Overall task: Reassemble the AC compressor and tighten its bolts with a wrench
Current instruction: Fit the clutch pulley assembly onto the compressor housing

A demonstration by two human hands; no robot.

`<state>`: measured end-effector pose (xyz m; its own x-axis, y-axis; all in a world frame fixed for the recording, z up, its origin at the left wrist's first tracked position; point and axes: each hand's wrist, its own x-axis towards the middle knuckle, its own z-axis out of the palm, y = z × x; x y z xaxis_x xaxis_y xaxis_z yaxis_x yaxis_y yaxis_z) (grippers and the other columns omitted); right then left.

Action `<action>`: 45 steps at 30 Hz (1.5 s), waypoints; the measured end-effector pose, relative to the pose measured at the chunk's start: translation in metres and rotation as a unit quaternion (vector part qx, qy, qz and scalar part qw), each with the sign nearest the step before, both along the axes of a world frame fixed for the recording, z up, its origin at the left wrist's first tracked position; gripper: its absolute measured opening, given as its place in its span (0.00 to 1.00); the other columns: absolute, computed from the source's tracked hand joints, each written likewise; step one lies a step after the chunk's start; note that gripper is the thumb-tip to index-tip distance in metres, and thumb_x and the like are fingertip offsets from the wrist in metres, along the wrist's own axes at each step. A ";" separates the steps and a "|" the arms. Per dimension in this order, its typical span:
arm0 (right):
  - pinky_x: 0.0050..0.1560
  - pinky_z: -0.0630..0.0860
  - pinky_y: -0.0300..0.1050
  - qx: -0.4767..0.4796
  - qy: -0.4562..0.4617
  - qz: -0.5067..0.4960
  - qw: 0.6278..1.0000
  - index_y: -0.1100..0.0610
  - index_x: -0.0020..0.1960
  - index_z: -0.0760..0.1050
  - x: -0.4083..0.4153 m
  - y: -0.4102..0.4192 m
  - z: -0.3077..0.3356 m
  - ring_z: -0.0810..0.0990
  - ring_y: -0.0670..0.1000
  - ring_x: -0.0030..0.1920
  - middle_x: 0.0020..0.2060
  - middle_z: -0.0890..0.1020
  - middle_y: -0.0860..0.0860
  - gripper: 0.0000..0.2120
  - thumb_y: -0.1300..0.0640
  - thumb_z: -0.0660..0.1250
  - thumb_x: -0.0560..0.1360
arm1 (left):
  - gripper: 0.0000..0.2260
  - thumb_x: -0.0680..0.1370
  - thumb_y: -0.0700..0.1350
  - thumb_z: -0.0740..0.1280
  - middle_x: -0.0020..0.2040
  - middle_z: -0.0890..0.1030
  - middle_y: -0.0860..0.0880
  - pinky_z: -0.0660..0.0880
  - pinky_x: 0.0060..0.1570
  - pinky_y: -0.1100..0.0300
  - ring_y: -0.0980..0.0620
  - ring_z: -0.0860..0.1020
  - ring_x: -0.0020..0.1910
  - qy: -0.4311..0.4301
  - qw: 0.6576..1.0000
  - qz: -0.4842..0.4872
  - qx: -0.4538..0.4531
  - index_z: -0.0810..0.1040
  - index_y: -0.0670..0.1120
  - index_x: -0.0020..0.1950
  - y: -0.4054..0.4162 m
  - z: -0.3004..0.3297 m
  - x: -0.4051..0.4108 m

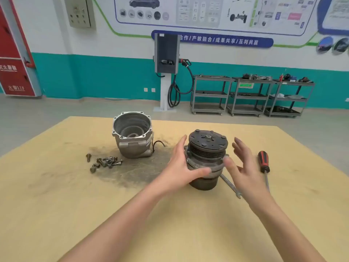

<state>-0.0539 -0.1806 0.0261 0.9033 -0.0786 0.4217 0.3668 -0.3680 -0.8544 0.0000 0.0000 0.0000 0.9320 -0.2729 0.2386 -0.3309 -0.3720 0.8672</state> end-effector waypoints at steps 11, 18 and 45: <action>0.73 0.57 0.45 -0.012 0.046 -0.021 0.999 0.50 0.79 0.44 0.056 0.017 -0.024 0.57 0.50 0.74 0.73 0.63 0.51 0.46 0.52 0.72 0.73 | 0.60 0.59 0.64 0.77 0.76 0.61 0.53 0.59 0.76 0.47 0.54 0.60 0.76 0.006 1.000 -0.017 -0.021 0.42 0.55 0.78 -0.018 -0.005 0.036; 0.69 0.56 0.39 -0.041 0.043 0.011 0.998 0.50 0.78 0.44 0.069 0.007 -0.029 0.57 0.48 0.72 0.73 0.61 0.48 0.44 0.53 0.71 0.74 | 0.58 0.61 0.63 0.76 0.77 0.60 0.50 0.58 0.76 0.48 0.53 0.59 0.77 -0.003 1.000 -0.004 -0.001 0.43 0.52 0.79 -0.023 0.000 0.040; 0.75 0.57 0.46 -0.004 0.076 0.028 0.997 0.51 0.77 0.44 0.103 0.005 -0.025 0.58 0.48 0.75 0.72 0.63 0.46 0.43 0.59 0.71 0.75 | 0.56 0.65 0.56 0.80 0.77 0.58 0.55 0.59 0.75 0.48 0.56 0.56 0.77 0.014 1.000 0.025 -0.004 0.42 0.57 0.78 -0.025 -0.003 0.074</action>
